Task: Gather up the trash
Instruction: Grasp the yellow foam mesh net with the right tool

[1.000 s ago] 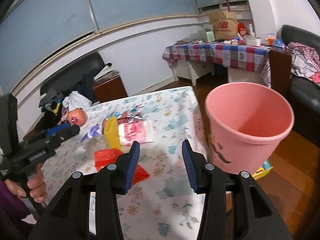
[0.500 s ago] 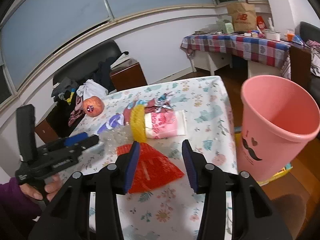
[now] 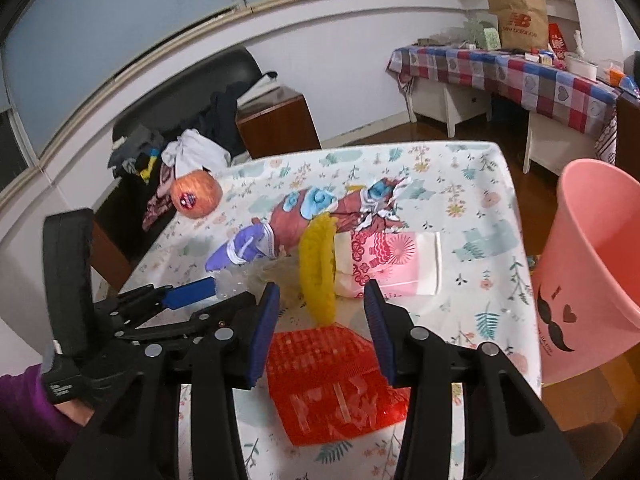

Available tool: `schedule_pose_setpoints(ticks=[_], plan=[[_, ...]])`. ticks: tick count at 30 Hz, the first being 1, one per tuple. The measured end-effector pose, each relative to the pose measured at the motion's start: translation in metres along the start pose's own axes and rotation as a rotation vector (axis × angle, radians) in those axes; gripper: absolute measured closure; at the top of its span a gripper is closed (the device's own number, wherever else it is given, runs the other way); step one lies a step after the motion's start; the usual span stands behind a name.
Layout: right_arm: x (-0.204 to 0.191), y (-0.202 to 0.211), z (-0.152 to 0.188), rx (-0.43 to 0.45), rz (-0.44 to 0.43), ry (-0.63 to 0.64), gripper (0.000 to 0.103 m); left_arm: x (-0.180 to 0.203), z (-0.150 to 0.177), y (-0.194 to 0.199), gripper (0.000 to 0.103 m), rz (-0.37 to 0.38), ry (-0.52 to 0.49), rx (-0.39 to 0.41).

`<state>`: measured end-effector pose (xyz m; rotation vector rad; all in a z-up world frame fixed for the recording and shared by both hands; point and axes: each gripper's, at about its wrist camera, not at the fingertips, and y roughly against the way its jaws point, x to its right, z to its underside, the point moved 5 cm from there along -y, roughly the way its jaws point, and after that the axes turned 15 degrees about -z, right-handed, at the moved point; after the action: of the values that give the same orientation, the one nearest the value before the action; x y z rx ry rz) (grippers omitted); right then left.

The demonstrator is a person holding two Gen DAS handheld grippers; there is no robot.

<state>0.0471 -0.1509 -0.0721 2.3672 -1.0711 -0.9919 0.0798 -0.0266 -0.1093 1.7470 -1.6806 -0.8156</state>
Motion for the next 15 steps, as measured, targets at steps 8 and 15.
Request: schedule_pose_setpoints(ticks=[8,15], plan=[[0.005,-0.012,0.0,-0.021,0.009,-0.017,0.08,0.004,-0.002,-0.005,0.058,0.005,-0.013,-0.012],[0.005,0.0,-0.003,0.019,-0.03,-0.035,0.093,0.011,-0.001,0.001,0.078,0.034,-0.033,0.016]])
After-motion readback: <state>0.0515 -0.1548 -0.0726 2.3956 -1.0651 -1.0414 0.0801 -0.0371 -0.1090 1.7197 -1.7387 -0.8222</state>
